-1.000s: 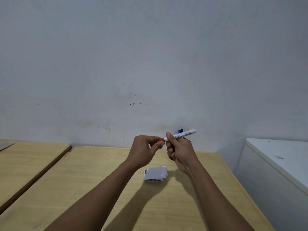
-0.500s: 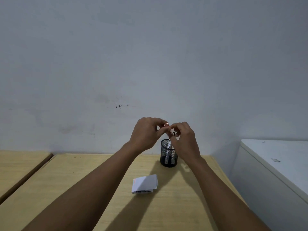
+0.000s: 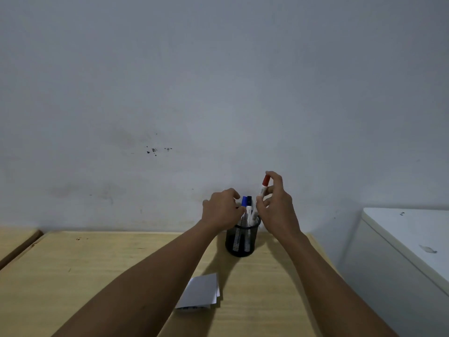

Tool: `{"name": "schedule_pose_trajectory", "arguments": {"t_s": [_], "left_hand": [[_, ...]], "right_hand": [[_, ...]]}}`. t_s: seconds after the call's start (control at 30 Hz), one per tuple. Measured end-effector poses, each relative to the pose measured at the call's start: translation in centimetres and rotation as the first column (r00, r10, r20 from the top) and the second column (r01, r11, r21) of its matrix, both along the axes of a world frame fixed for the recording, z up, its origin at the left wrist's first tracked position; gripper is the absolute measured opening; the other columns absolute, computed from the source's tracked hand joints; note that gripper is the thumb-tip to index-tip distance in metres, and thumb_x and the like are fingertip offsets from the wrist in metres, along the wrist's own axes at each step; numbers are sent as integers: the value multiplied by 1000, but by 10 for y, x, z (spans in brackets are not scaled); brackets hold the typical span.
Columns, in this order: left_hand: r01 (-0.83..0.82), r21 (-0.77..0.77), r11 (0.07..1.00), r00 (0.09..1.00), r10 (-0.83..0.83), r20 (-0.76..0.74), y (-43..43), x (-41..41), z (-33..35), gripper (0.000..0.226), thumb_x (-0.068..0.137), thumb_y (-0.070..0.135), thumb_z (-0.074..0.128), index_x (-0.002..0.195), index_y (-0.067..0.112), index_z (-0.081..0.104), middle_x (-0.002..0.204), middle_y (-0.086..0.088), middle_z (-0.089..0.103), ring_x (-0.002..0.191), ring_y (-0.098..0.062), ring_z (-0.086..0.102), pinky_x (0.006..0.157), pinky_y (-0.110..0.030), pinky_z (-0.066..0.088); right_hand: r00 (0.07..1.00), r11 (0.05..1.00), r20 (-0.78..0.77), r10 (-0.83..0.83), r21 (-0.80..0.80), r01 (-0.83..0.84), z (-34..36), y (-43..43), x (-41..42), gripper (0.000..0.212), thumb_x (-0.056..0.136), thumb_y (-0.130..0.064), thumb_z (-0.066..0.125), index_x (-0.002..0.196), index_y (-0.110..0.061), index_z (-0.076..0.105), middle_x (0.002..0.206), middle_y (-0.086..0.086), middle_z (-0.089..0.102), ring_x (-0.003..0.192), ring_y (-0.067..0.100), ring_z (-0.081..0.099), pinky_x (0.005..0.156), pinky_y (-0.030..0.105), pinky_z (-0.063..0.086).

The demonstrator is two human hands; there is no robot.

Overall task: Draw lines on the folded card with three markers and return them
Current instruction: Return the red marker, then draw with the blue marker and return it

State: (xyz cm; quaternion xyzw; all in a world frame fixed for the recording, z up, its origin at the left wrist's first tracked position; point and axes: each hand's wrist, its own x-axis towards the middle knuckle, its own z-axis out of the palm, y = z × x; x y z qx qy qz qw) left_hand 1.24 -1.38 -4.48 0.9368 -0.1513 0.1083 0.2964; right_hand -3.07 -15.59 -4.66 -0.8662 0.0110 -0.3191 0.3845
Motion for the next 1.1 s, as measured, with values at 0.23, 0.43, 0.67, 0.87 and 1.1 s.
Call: {"name": "schedule_pose_trajectory", "arguments": {"t_s": [0.23, 0.43, 0.67, 0.87, 1.1], "left_hand": [[-48, -99, 994, 999, 50, 13, -16, 17, -20, 33, 85, 36, 71, 114, 24, 60, 108, 4, 73, 102, -20, 66, 95, -47, 45], [-83, -246, 966, 997, 80, -20, -6, 15, -17, 31, 82, 28, 73, 111, 25, 63, 102, 8, 75, 100, -15, 65, 96, -45, 41], [-81, -354, 932, 993, 107, 55, 21, -2, 18, 28, 90, 41, 64, 117, 34, 66, 96, 10, 72, 96, -14, 63, 88, -42, 35], [-77, -786, 614, 996, 82, -34, 70, -45, 75, 15, 82, 37, 74, 93, 27, 72, 81, 8, 75, 82, -13, 66, 79, -37, 52], [-150, -924, 351, 977, -93, -194, 106, -127, 87, 22, 87, 30, 73, 103, 15, 73, 91, 3, 77, 82, -12, 59, 64, -27, 39]], "right_hand": [[970, 981, -243, -4, -190, -43, -11, 0, 11, 58, 94, -17, 63, 145, -29, 37, 111, 8, 65, 86, 24, 64, 67, 35, 52], [962, 955, -261, -84, -295, 3, -17, 5, 13, 40, 102, -27, 48, 142, -25, 51, 125, 6, 65, 112, 26, 60, 85, 42, 53], [987, 983, -160, -33, -185, 3, -3, 8, -5, 45, 104, -34, 43, 148, -27, 44, 129, 3, 57, 122, 22, 52, 92, 41, 51], [977, 936, -105, 183, 323, -140, 38, 32, -42, 42, 91, -41, 70, 127, -19, 63, 104, -1, 69, 87, 8, 66, 75, 23, 53], [830, 173, 244, 502, 912, -373, 55, 85, -98, 46, 78, -12, 80, 121, -1, 65, 95, 15, 73, 78, 24, 73, 70, 34, 60]]}}
